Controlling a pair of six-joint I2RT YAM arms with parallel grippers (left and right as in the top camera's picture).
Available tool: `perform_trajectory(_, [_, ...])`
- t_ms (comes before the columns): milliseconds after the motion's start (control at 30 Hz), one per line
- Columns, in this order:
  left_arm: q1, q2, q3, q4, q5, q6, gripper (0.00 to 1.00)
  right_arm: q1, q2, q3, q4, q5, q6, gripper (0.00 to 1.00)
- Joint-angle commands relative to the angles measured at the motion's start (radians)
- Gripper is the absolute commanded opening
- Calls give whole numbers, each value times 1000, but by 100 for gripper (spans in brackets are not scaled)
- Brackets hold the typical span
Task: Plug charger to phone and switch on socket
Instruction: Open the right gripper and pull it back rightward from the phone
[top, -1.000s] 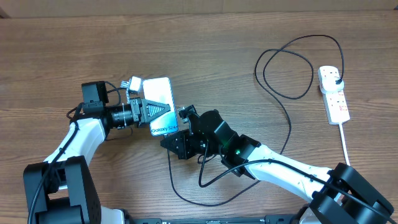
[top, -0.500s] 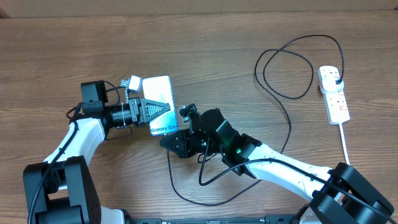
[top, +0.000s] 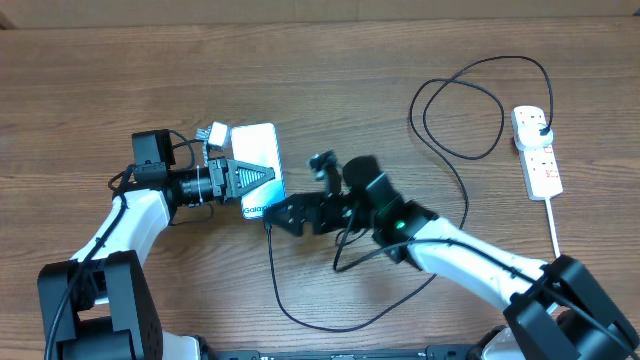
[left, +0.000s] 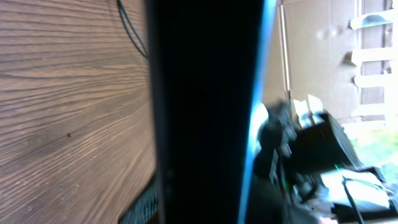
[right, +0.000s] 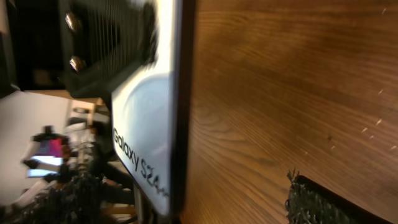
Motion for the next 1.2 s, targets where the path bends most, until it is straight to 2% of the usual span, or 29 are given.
perform_trajectory(0, [-6,-21,-1,7,124,23,4,-81,-19,22,27,-239,-26,100])
perform_trajectory(100, [-7,-21,-1,5,124,-4,4,-121,-19,22,54,-338,-21,100])
perform_trajectory(300, [-15,-21,-1,5,124,-46,4,-125,-19,22,71,-338,-19,98])
perform_trajectory(400, [-42,-21,-1,9,124,-62,4,-125,-19,22,88,-339,-19,89])
perform_trajectory(567, [-92,-21,-1,26,123,-69,4,-124,-19,22,103,-366,-19,67])
perform_trajectory(733, [-98,-22,-1,132,123,-176,4,-124,-19,22,103,-403,-19,48])
perform_trajectory(833, [-99,-24,-1,219,124,-260,4,-125,-19,22,103,-410,-19,42])
perform_trajectory(1000, [-111,-29,-1,333,124,-376,4,-126,-19,22,121,-409,-19,41])
perform_trajectory(1033, [-117,-31,-1,359,124,-396,4,-127,-19,22,125,-409,-19,45])
perform_trajectory(1100, [-131,-36,-1,415,124,-421,4,-138,-19,22,127,-409,-20,62])
perform_trajectory(1167, [-140,-36,-1,478,124,-448,4,-161,-19,22,126,-409,-23,68])
